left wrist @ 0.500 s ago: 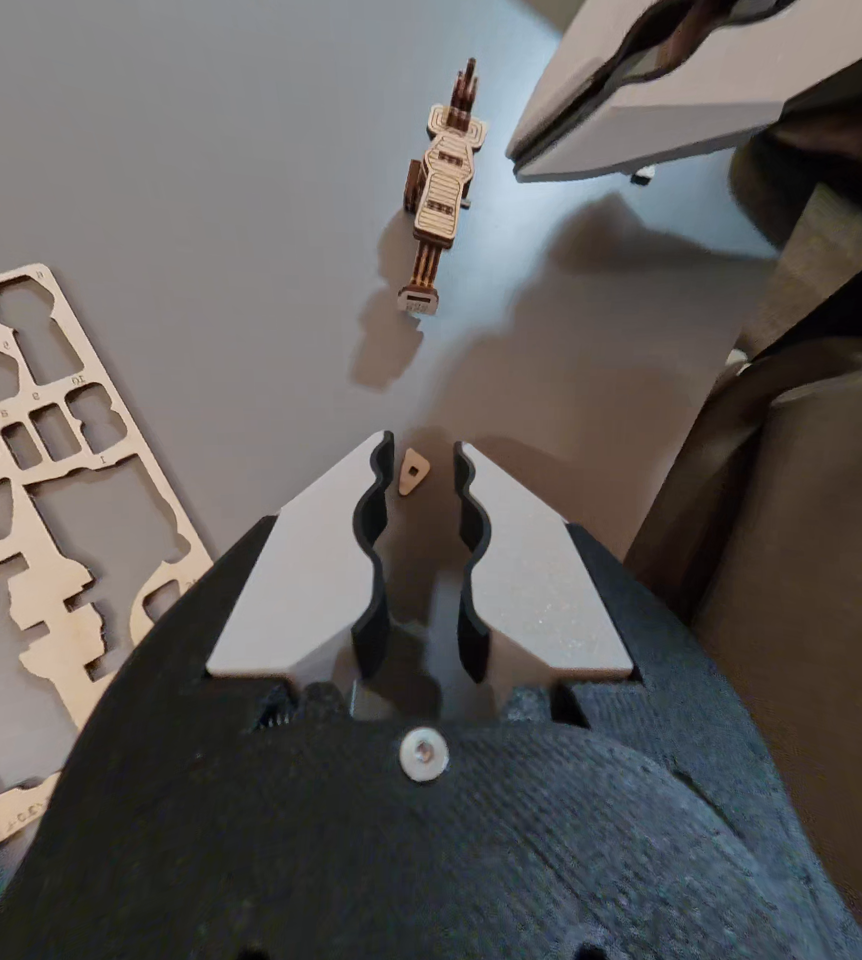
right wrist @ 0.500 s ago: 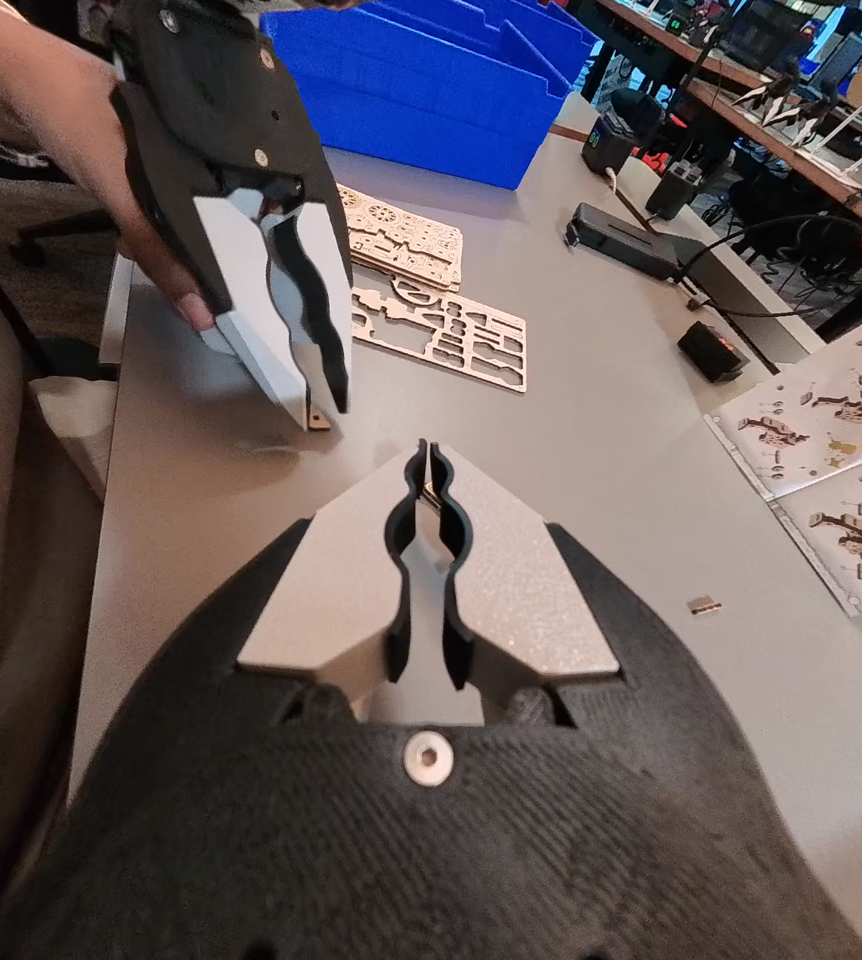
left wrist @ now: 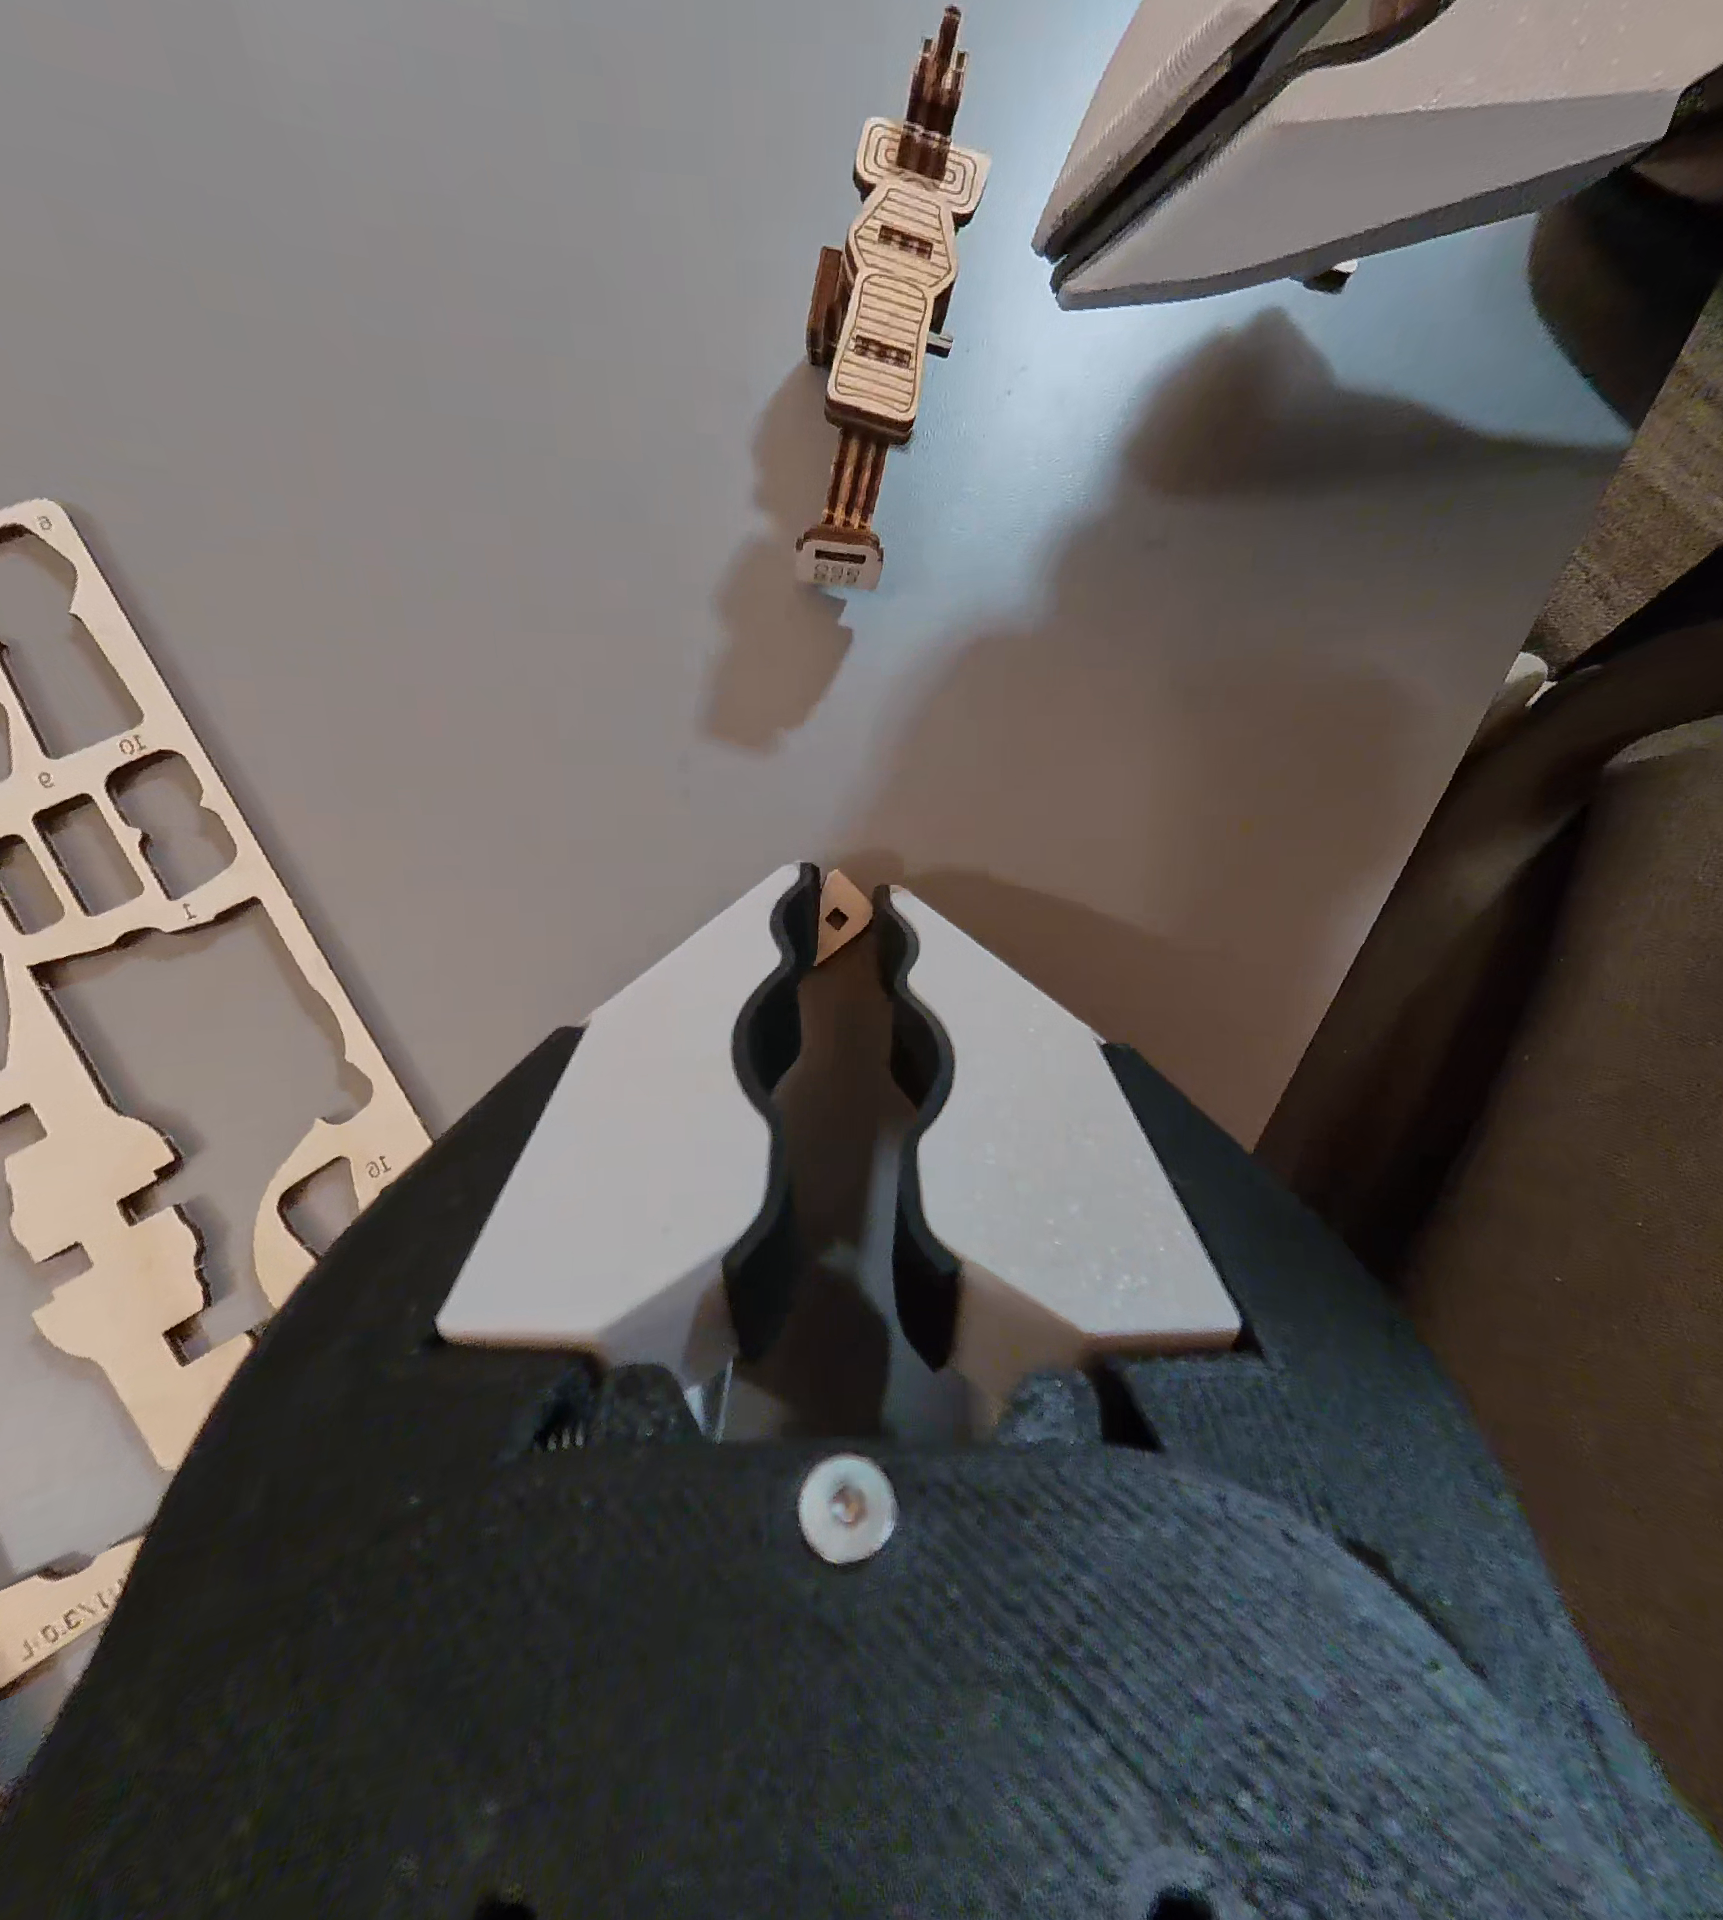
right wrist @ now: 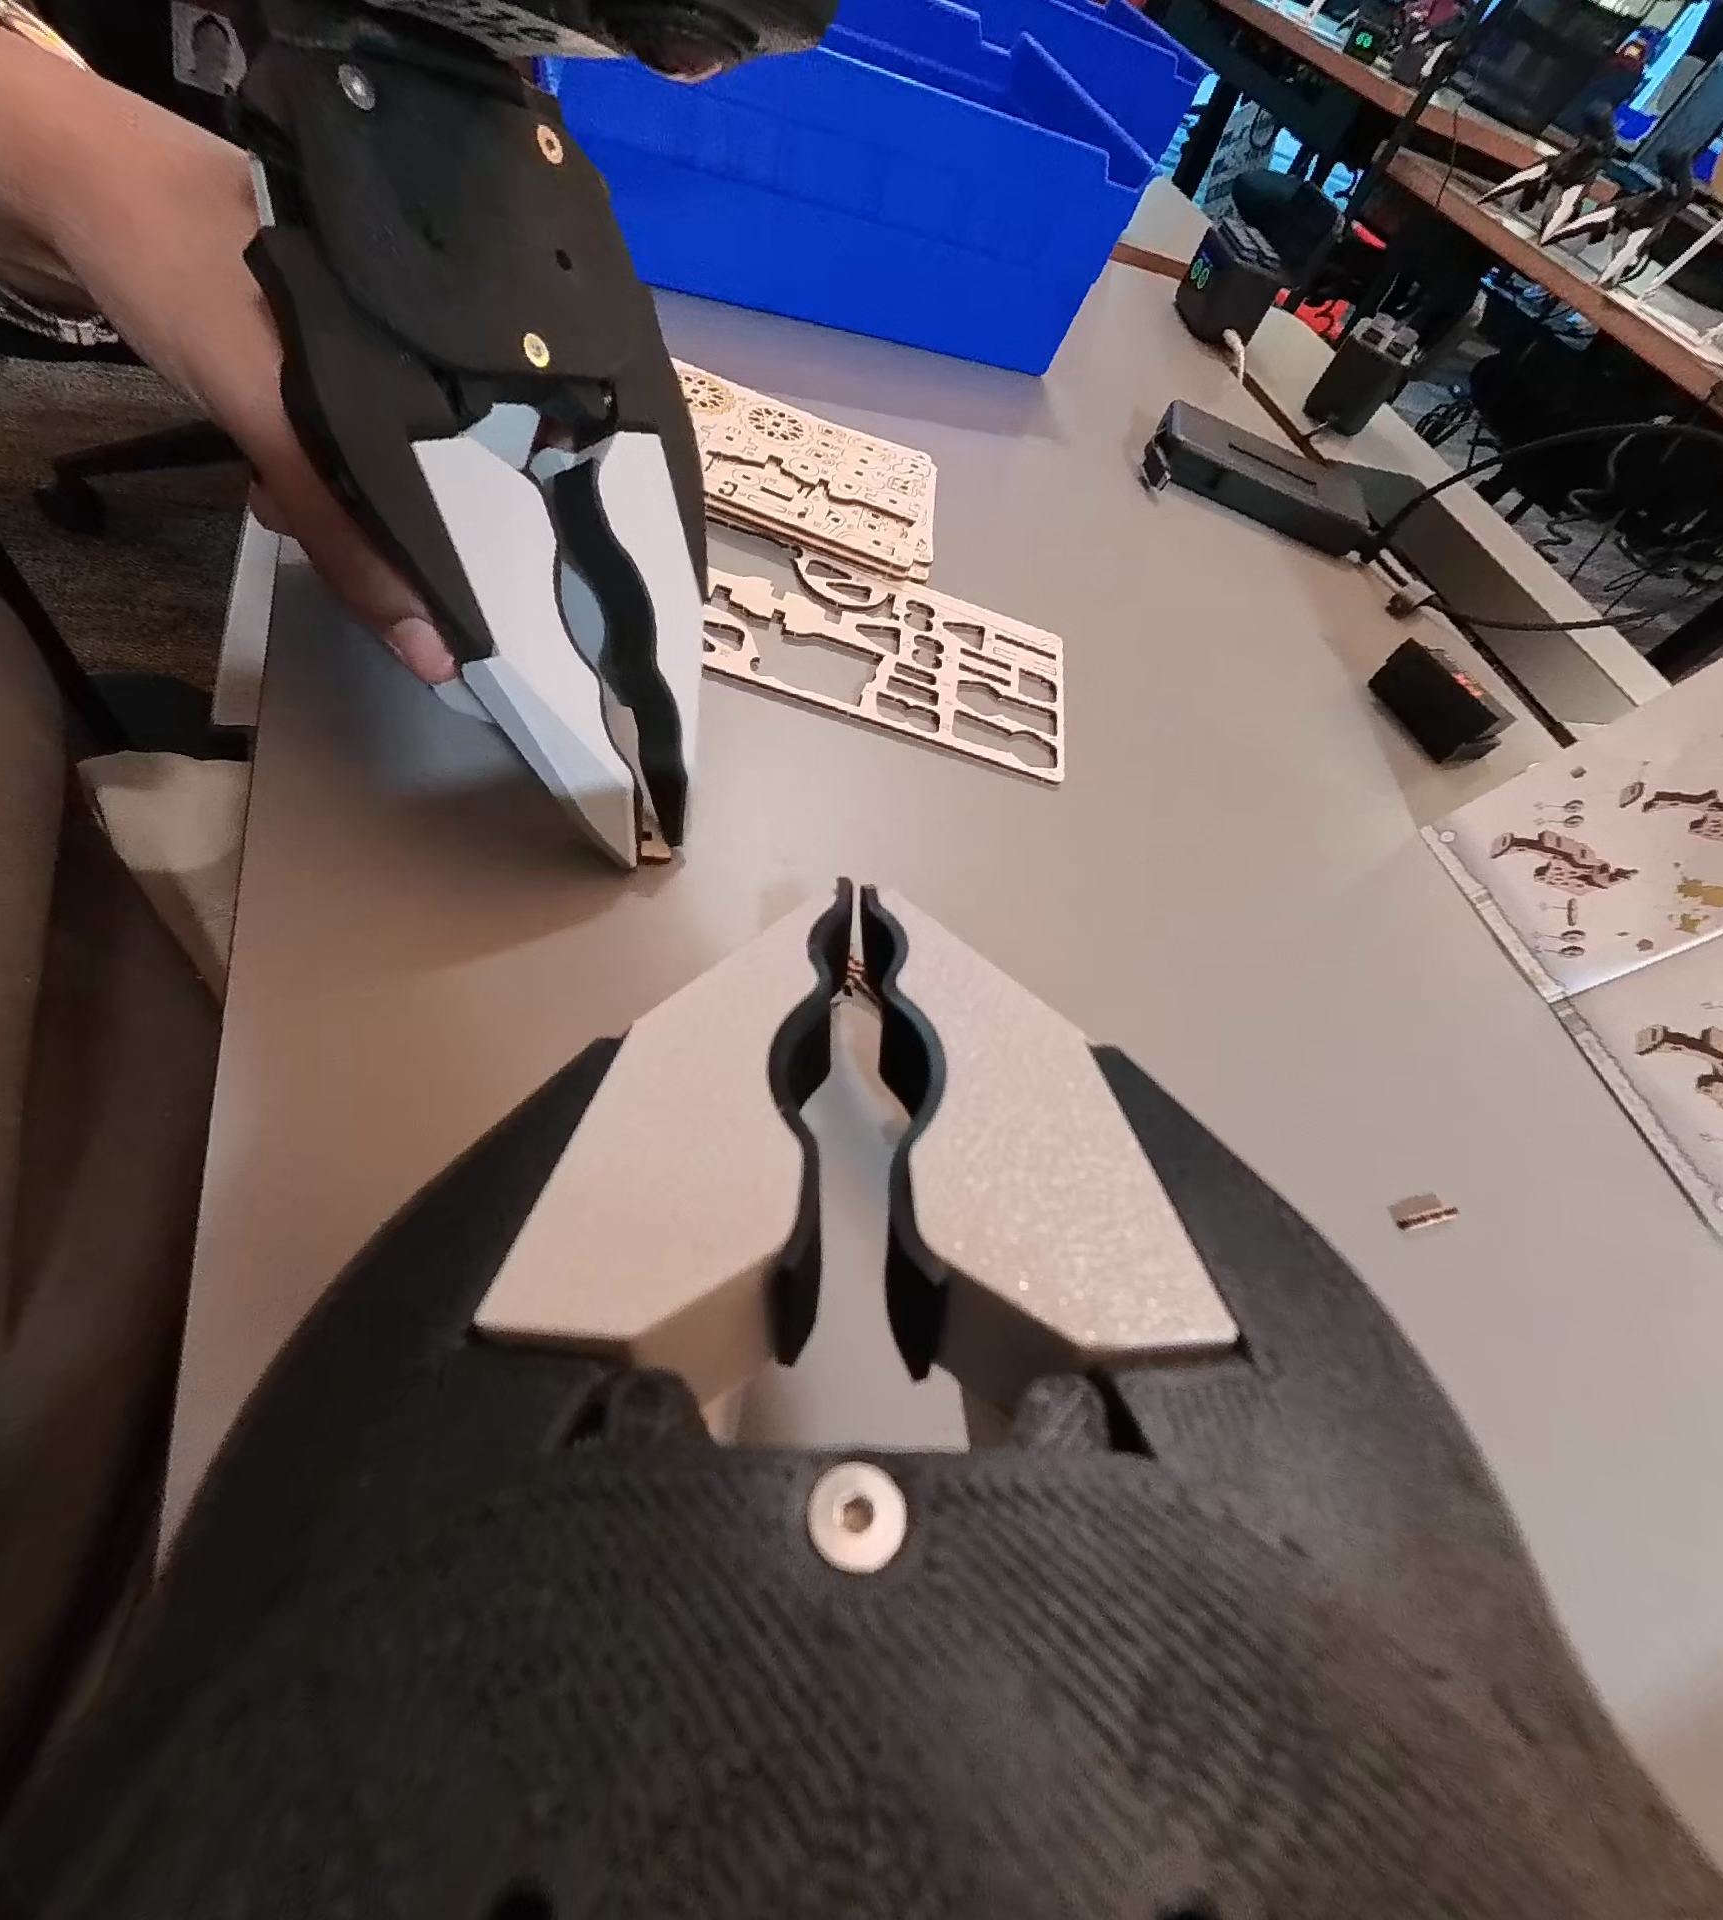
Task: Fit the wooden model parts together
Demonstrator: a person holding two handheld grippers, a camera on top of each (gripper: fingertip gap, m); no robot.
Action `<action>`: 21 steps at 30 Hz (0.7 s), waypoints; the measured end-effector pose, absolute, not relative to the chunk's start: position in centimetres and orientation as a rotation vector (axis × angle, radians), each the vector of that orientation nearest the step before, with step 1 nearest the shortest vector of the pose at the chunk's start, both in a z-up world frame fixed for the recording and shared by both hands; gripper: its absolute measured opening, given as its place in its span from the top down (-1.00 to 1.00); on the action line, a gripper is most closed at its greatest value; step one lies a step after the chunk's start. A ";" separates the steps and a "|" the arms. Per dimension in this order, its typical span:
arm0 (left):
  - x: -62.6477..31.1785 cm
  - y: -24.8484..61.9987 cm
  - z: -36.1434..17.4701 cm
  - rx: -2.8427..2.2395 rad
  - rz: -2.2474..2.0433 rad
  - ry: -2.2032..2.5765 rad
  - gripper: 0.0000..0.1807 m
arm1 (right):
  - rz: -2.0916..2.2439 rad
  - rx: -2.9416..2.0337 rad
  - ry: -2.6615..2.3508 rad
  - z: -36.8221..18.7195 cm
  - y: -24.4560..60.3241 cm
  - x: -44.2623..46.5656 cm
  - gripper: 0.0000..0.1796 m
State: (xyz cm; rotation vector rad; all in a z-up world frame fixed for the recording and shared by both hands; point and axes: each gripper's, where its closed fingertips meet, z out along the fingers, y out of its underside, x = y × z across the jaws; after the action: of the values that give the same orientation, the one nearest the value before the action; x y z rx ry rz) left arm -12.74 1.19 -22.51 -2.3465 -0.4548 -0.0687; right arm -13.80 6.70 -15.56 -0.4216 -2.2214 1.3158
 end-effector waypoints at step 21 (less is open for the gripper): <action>-12.1 4.0 -16.9 -2.008 -0.139 -0.356 0.92 | 1.396 -0.467 -2.236 -15.4 5.9 -13.0 0.96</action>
State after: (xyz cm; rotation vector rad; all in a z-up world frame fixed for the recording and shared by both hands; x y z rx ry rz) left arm -12.07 3.97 -16.89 -2.0077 -0.3565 -0.1389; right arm -13.04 5.86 -15.44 -0.4670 -2.2361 1.3962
